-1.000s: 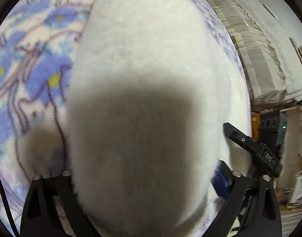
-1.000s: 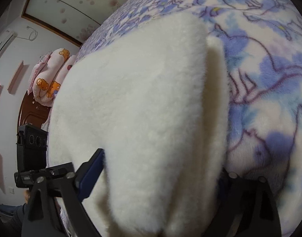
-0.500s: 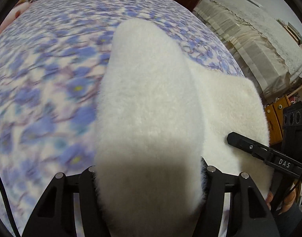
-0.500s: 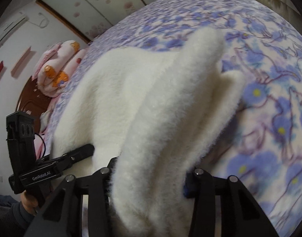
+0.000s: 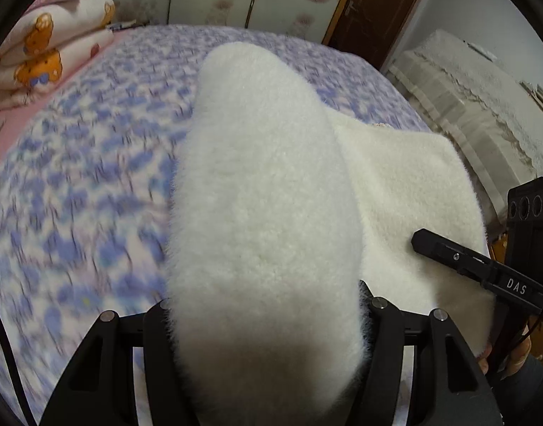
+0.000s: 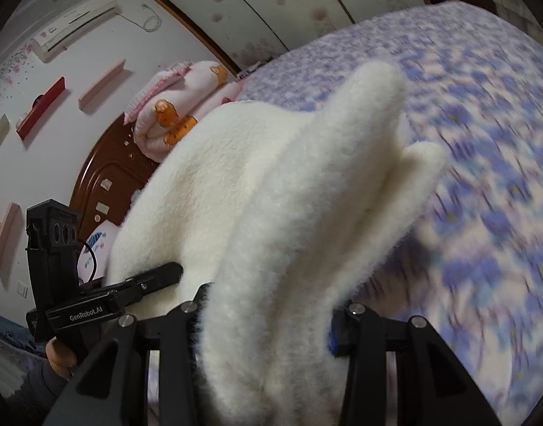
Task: Fold large clothes
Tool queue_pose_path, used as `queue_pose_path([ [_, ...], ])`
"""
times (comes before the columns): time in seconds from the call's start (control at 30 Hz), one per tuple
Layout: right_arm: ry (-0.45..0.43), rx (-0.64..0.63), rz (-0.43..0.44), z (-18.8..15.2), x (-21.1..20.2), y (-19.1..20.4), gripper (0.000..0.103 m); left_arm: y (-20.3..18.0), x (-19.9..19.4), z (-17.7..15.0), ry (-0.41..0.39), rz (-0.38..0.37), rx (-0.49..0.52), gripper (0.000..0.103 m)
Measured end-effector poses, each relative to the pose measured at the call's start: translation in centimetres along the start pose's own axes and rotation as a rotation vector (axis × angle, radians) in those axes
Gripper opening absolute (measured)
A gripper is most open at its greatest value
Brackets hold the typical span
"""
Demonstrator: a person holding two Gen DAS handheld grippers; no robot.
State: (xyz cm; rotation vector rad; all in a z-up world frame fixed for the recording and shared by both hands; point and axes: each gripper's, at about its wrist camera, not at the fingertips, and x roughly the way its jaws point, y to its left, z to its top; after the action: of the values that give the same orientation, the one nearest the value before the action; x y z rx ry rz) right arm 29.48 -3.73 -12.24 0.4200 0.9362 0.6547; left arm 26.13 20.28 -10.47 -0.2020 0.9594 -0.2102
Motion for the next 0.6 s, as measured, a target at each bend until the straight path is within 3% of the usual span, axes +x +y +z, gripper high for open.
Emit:
queue_pose_path([
  [0.2, -0.044, -0.012, 0.017, 8.8, 8.0, -1.1, 0.042, 8.0, 5.0, 10.1, -0.039, -0.026, -0.008, 0.059],
  [0.3, -0.022, -0.044, -0.004, 11.2, 13.4, -2.4, 0.042, 12.1, 9.9, 13.4, 0.005, -0.033, -0.016, 0.06],
  [0.43, 0.05, 0.003, -0.094, 10.9, 21.8, -6.2, 0.043, 16.3, 18.5, 13.6, 0.125, -0.002, -0.077, 0.066],
  [0.47, 0.081, 0.018, -0.144, 10.2, 23.9, -7.6, 0.048, 17.4, 21.0, 12.9, 0.16, 0.023, -0.104, 0.079],
  [0.5, 0.089, 0.025, -0.175, 9.5, 25.1, -8.8, 0.06, 18.4, 22.4, 12.1, 0.138, 0.028, -0.121, 0.099],
  [0.53, 0.048, 0.034, -0.154, 8.7, 25.6, -10.2, 0.069, 18.9, 22.7, 11.5, 0.094, 0.036, -0.113, 0.103],
  [0.6, 0.008, 0.046, -0.095, 8.0, 25.5, -11.2, 0.078, 20.0, 22.8, 10.6, 0.036, -0.035, -0.11, 0.103],
])
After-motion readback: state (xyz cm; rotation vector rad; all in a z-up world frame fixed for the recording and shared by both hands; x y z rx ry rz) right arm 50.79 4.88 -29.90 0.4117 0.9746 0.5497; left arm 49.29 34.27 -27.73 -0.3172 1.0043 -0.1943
